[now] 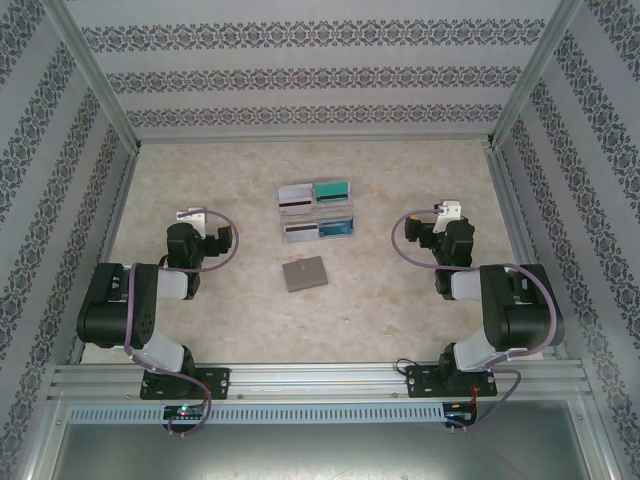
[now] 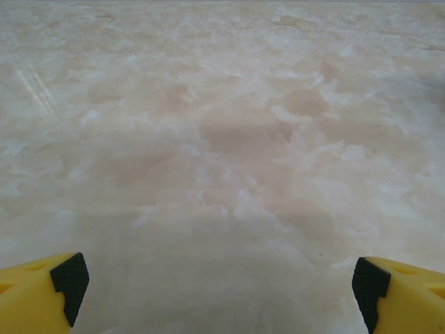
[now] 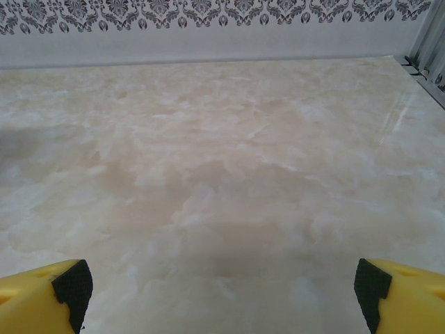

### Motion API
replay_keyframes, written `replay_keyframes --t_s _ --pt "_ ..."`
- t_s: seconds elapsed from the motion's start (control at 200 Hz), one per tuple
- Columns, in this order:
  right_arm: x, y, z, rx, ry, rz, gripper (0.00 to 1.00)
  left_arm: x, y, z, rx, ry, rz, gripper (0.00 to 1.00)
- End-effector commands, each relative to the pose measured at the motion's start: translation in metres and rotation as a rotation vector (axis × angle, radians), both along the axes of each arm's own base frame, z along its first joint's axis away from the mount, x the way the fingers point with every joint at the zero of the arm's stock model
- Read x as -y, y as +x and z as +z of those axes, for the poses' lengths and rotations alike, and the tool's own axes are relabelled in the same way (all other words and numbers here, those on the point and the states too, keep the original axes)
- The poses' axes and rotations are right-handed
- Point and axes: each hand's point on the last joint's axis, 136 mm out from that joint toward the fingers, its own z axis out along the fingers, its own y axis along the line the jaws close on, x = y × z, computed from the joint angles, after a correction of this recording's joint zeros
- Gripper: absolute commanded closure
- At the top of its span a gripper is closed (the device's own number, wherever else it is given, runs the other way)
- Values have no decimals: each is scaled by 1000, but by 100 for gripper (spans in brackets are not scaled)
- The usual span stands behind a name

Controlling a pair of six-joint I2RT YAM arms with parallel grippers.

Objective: Put the credit cards into the card holder

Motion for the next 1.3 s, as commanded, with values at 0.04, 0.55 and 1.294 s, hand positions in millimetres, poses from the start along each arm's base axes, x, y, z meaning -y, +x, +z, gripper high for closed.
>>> replay_keyframes --t_s 0.04,0.55,1.294 --pt "3 0 23 55 -7 -28 2 -1 9 20 33 15 12 1" --pt "-140 -60 35 -603 329 272 13 68 -66 49 -395 -470 119 1" --pt "-327 -105 -48 -998 -129 405 51 94 -106 -7 -631 -402 151 1"
